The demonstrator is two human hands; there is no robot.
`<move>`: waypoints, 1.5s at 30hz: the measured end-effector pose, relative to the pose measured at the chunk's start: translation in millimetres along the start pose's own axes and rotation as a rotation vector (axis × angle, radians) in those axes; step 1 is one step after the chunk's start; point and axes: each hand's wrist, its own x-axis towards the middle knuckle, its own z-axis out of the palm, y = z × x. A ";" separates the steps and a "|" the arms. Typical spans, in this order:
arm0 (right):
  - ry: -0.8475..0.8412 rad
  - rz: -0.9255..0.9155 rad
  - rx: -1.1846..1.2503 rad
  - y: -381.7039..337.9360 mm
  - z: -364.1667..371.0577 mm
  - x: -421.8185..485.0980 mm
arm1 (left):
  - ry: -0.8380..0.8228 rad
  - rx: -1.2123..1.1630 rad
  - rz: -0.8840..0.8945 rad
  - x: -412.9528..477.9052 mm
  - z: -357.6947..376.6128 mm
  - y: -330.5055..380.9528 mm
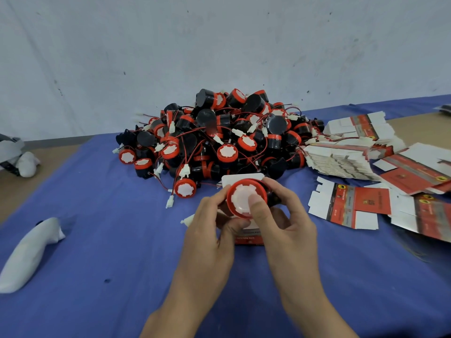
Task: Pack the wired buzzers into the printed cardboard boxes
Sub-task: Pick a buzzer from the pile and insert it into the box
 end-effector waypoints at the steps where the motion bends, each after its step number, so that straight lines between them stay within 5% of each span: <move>1: -0.001 -0.005 0.003 0.0 0.0 -0.5 | -0.002 -0.016 -0.009 0.0 0.2 0.6; 12: 0.032 0.005 0.138 5.5 2.4 -10.1 | -0.008 -0.168 -0.066 -5.5 14.4 13.1; 17: -0.086 -0.006 0.072 4.8 -0.7 -7.9 | 0.058 -0.123 -0.065 -2.0 12.9 8.7; 22: 0.054 -0.071 -0.120 -3.9 -26.9 16.2 | 0.061 0.023 -0.055 0.2 3.6 2.2; 34: -0.574 0.128 -0.661 32.8 -61.8 47.4 | 0.020 0.273 -0.077 2.1 -13.1 -11.5; 41: -0.502 -0.135 -0.878 47.6 -50.8 42.3 | -0.072 0.621 -0.035 -1.9 -6.3 -13.6; 45: -0.502 -0.197 -0.941 51.5 -42.2 33.9 | -0.104 0.609 -0.094 -2.8 -2.2 -20.3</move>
